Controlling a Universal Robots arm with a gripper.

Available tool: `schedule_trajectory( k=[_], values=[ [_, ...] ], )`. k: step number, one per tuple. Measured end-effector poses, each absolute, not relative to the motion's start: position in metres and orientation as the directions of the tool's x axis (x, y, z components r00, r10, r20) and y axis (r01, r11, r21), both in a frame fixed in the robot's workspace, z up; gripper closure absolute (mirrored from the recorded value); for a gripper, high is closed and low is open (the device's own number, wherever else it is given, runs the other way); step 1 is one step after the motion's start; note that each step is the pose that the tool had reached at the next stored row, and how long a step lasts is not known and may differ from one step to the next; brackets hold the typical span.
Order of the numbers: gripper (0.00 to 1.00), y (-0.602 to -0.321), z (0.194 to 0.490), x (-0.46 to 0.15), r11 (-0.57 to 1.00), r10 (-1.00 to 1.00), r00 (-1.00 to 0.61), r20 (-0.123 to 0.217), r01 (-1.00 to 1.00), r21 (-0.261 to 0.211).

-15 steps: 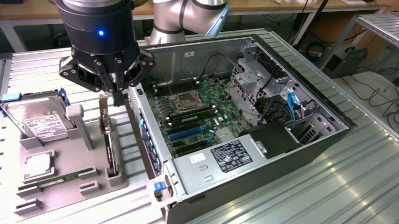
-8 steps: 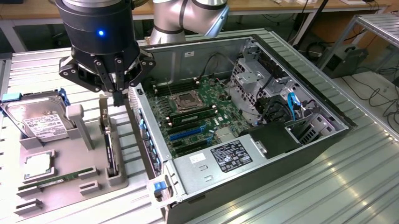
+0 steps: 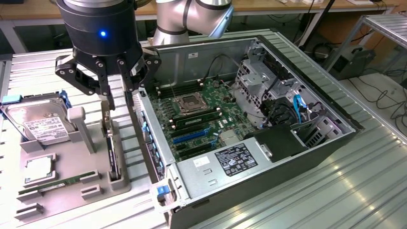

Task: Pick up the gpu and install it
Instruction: 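Pick up the gpu and move the gpu toward the slot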

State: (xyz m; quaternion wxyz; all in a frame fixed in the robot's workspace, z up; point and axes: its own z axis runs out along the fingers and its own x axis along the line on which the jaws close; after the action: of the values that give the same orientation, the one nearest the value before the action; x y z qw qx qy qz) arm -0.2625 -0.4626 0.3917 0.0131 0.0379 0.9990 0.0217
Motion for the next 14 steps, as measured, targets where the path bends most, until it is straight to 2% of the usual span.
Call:
schedule_trajectory(
  k=[6, 14],
  values=[
    [0.64, -0.463, 0.388, -0.269, 0.996, 0.076, -0.997, -0.024, 0.075, 0.045],
    [0.64, -0.463, 0.367, -0.279, 0.996, 0.076, -0.997, -0.024, 0.075, 0.045]
  ],
)
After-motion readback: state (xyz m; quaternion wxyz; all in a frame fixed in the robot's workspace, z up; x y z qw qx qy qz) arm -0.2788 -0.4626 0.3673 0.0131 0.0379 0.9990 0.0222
